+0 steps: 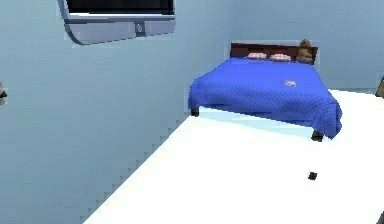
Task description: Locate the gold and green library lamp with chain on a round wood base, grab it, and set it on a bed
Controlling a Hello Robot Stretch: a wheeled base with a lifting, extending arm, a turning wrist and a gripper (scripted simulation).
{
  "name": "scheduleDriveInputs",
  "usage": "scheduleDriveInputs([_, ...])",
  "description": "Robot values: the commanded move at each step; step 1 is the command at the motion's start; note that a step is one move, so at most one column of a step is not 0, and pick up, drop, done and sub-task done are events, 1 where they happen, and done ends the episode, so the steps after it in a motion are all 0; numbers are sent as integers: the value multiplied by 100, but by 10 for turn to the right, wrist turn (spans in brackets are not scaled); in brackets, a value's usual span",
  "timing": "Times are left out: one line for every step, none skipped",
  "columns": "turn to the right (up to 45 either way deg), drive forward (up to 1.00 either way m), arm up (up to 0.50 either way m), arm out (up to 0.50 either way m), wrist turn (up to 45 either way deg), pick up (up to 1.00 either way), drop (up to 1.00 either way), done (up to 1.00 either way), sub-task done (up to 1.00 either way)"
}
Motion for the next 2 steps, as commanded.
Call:
scheduleDriveInputs([0, 0, 0, 0, 150, 0, 0, 0, 0])
scheduleDriveInputs([0, 0, 0, 0, 0, 100, 0, 0, 0])
